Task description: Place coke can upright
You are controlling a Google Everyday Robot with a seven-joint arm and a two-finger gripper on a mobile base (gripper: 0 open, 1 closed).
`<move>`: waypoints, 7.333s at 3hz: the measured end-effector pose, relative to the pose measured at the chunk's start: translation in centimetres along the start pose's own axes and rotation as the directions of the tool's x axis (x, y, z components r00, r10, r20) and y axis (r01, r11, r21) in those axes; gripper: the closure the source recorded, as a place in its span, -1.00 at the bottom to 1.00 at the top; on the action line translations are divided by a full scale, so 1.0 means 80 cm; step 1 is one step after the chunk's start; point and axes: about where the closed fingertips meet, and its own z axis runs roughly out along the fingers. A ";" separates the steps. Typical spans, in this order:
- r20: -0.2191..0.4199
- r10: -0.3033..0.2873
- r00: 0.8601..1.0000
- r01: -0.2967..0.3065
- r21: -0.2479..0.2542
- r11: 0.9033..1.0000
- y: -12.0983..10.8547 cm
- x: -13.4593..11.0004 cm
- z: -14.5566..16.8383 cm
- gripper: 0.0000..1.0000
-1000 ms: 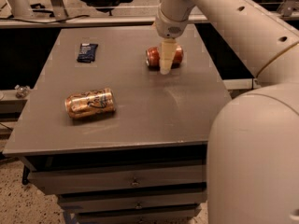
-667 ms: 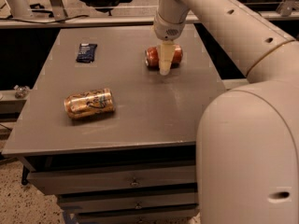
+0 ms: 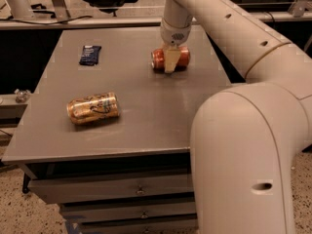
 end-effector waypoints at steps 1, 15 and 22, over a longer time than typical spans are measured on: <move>-0.031 0.024 0.999 -0.025 -0.022 0.999 -0.002 0.005 0.005 0.30; 0.969 0.178 0.172 -0.537 -0.059 0.841 0.077 0.030 -0.092 1.00; 0.941 0.267 0.206 -0.621 -0.085 0.779 0.147 0.126 -0.120 -1.00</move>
Offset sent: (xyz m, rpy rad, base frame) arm -0.0040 -0.0134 0.0294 -0.0139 0.1146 -0.1295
